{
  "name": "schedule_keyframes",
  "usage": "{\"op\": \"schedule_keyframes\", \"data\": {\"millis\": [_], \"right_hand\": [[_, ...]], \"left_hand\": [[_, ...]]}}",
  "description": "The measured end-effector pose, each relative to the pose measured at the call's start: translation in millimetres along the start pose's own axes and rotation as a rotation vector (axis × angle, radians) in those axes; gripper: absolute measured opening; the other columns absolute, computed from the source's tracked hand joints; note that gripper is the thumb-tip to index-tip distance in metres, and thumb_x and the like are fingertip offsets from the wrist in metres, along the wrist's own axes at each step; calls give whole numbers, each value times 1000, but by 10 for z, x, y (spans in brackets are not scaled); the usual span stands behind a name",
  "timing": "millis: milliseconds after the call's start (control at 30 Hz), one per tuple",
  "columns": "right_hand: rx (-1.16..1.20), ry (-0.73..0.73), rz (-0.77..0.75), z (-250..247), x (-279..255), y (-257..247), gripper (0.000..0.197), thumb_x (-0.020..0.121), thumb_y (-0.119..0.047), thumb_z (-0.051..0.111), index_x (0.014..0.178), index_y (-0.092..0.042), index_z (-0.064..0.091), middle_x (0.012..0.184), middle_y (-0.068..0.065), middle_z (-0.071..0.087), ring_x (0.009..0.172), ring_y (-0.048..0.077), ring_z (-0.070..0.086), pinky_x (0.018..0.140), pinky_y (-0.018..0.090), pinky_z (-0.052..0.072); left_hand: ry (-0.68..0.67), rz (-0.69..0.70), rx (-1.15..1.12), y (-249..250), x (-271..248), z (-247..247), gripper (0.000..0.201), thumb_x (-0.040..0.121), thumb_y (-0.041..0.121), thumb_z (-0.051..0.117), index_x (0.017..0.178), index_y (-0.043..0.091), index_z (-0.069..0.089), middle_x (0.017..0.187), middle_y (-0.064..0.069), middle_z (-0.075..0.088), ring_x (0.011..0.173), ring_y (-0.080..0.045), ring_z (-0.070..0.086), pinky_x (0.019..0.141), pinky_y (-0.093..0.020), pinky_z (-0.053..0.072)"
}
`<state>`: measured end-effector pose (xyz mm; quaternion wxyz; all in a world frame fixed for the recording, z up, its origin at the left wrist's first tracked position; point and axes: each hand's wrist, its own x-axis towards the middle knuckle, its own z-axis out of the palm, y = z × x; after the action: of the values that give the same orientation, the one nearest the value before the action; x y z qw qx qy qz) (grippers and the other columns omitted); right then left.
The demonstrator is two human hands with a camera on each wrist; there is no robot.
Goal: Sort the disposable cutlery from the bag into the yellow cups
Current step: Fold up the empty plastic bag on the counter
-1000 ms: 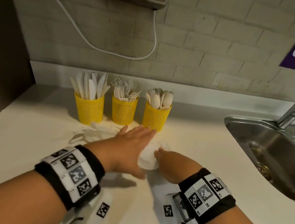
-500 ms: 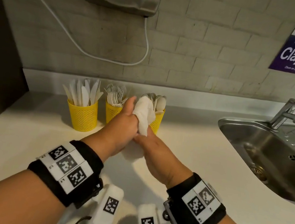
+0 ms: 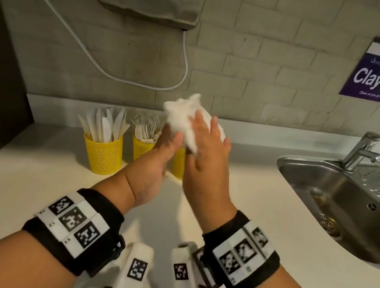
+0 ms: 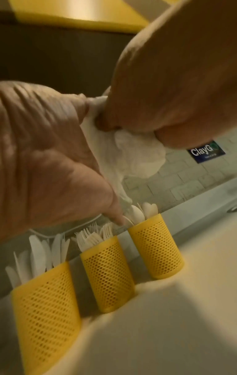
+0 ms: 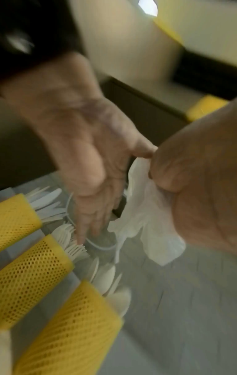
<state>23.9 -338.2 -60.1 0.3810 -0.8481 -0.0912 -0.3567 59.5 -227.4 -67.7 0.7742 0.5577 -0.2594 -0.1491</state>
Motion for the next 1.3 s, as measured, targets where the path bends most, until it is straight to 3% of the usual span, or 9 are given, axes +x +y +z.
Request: {"op": "schedule_keyframes", "data": {"millis": [67, 167, 400, 533, 633, 767, 867, 1067, 1300], "right_hand": [[-58, -160, -88, 140, -98, -26, 56, 93, -22, 31, 148, -21, 38, 155, 0, 36, 149, 22, 20, 120, 51, 8], [557, -179, 136, 184, -194, -139, 36, 100, -17, 43, 133, -23, 55, 138, -2, 58, 132, 12, 49, 112, 38, 37], [1192, -159, 665, 80, 22, -25, 29, 99, -22, 54, 120, -2, 59, 120, 21, 66, 108, 33, 65, 97, 45, 51], [802, -115, 879, 82, -111, 17, 33, 90, -42, 65, 98, -11, 58, 94, 8, 65, 82, 21, 63, 79, 35, 54], [1174, -486, 1101, -40, -168, -156, 81, 86, -72, 47, 127, -3, 52, 111, 17, 63, 95, 31, 64, 88, 43, 52], [1501, -483, 1008, -327, -3, -160, 82, 89, -75, 32, 105, -5, 72, 108, 16, 66, 94, 27, 65, 99, 43, 42], [1426, -399, 930, -425, 28, -196, 32, 95, -26, 51, 101, -1, 69, 97, 17, 69, 83, 25, 70, 78, 36, 58], [903, -273, 538, -664, -246, -371, 39, 101, -27, 45, 130, -5, 58, 123, 16, 66, 109, 25, 66, 93, 33, 53], [-160, -471, 72, -1433, -831, -428, 56, 89, -21, 65, 142, -16, 48, 127, 2, 62, 113, 15, 58, 94, 31, 45]], "left_hand": [[69, -2, -192, 90, -18, 53, 86, 62, 59, 81, 136, 23, 54, 136, -1, 62, 128, -15, 56, 111, -39, 39], [200, 2, -304, 140, -29, 41, 105, 39, 53, 93, 130, 12, 59, 124, -14, 68, 113, -27, 66, 91, -38, 56], [412, 90, -223, 181, -47, 62, 39, 82, 22, 71, 119, 12, 66, 111, -8, 74, 102, -26, 71, 85, -43, 59], [765, 348, 429, 243, 0, -120, 15, 87, 30, 71, 99, 22, 70, 103, 1, 72, 99, -20, 68, 91, -42, 54], [590, 704, 1136, 266, -58, -248, 12, 84, 17, 67, 91, 8, 69, 102, -10, 61, 95, -20, 48, 84, -24, 39], [210, 691, 1162, 122, -262, -47, 40, 89, 49, 57, 88, 12, 72, 88, -2, 67, 87, -23, 59, 79, -41, 47], [235, 539, 723, 185, -437, 173, 33, 82, 59, 61, 97, 31, 68, 94, 26, 70, 96, -1, 65, 85, -19, 49], [364, 388, 488, 254, -435, 378, 40, 66, 49, 75, 93, 33, 51, 91, 8, 66, 76, 0, 63, 64, -17, 52], [-33, 47, 547, 66, -481, 696, 27, 57, 30, 68, 78, 38, 54, 65, 13, 60, 62, -15, 53, 57, -39, 48]]}}
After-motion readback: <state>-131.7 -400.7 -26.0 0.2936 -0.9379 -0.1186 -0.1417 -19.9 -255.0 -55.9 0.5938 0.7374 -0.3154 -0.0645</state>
